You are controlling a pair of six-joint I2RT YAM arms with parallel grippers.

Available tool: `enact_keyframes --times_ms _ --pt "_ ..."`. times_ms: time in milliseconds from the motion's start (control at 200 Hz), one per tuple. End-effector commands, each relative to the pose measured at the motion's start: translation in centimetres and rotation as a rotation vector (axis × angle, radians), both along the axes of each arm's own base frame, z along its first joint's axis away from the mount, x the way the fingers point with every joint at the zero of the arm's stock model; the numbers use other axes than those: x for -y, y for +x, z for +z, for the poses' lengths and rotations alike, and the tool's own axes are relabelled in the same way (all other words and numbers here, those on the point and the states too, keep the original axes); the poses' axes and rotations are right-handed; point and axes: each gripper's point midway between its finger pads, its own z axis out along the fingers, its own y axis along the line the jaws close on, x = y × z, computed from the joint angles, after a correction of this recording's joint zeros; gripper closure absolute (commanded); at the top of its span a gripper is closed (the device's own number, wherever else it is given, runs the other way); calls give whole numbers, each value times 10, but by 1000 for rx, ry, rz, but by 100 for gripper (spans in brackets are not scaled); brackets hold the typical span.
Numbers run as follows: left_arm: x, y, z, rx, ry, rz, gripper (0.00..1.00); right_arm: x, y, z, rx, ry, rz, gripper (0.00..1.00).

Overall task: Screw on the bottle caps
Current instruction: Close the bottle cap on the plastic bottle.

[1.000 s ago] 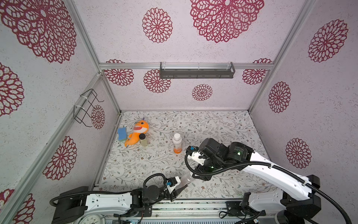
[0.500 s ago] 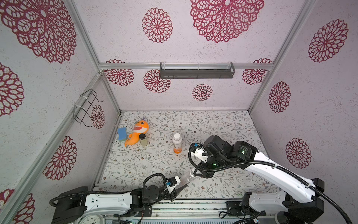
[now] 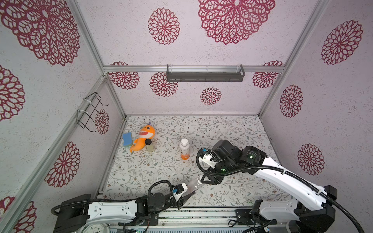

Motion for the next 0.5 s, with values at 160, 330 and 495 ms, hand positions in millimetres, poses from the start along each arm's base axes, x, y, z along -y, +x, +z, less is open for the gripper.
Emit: enact_keyframes --times_ms 160,330,495 --pt "1 2 13 21 -45 8 60 -10 -3 -4 -59 30 8 57" --pt "1 3 13 22 -44 9 60 -15 -8 -5 -82 36 23 58" --pt "0 3 13 26 -43 11 60 -17 -12 -9 -89 28 33 58"
